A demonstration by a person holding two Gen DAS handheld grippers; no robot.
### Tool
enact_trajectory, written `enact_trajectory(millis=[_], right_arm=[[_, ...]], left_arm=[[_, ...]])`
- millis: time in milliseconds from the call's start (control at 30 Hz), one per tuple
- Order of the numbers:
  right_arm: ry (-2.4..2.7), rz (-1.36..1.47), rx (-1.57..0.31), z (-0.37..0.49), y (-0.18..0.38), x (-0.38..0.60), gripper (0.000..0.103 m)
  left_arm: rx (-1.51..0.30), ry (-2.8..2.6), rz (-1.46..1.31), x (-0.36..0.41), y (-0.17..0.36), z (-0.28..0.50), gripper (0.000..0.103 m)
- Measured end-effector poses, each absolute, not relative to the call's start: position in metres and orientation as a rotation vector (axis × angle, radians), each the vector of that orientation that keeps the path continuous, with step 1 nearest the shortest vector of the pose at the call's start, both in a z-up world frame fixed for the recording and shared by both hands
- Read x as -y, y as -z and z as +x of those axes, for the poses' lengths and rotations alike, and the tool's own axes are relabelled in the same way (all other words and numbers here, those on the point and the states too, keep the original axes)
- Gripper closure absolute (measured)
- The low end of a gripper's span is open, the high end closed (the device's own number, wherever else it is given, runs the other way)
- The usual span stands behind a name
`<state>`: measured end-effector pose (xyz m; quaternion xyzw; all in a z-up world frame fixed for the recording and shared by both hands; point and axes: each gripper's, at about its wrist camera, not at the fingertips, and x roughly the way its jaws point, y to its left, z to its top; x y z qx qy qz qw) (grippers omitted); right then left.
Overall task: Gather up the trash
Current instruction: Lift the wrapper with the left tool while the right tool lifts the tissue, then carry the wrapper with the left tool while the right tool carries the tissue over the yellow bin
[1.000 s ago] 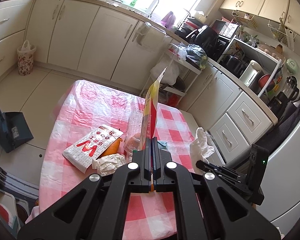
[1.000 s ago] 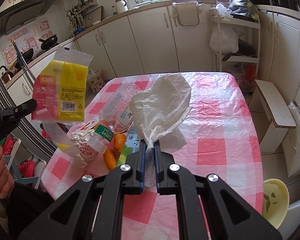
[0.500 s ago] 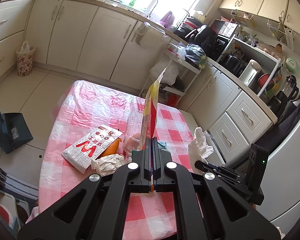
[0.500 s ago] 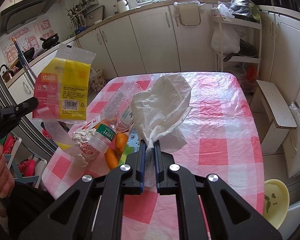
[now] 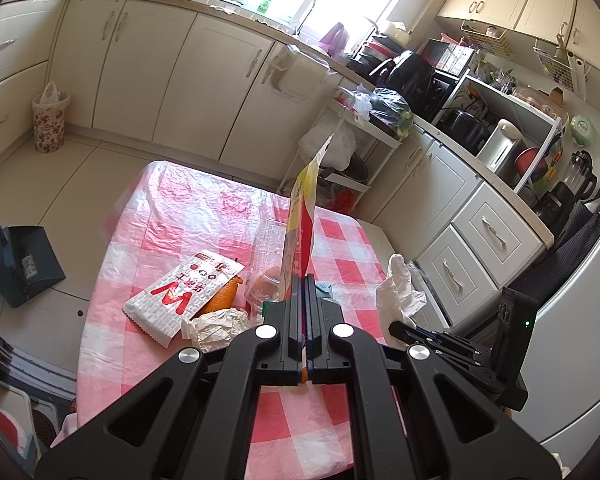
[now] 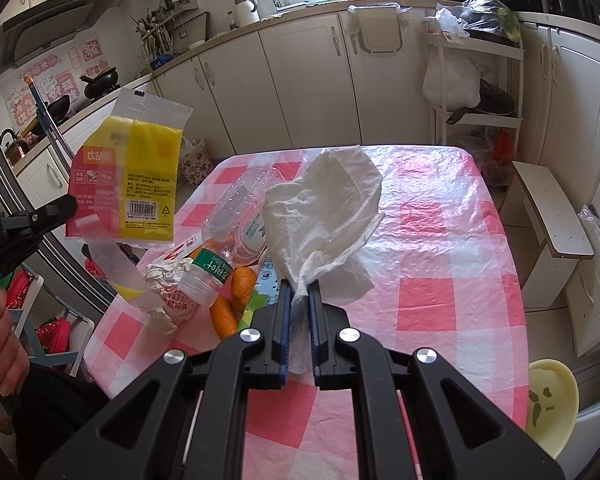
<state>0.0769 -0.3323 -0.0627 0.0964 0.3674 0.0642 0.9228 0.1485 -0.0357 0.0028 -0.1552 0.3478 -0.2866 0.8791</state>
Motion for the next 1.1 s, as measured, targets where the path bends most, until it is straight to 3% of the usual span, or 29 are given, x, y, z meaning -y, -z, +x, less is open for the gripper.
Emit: enact_trajectory(millis=[467,733,1100], right_arm=[[-0.164,0.326,-0.700,0.067,0.046,0.351,0.094],[-0.078,0.400,-0.571,-0.002,0.004,0.415,0.092],[0.119,0.485,-0.708,-0.058,0.091,0.501,0.088]], left_arm=[[-0.718,0.634,-0.330,0.039,-0.008,0.150,0.102],[-0.725,0.730,-0.322,0.070,-0.016,0.137,0.102],[-0.838,0.932,-0.173,0.217,-0.006,0.095,0.102]])
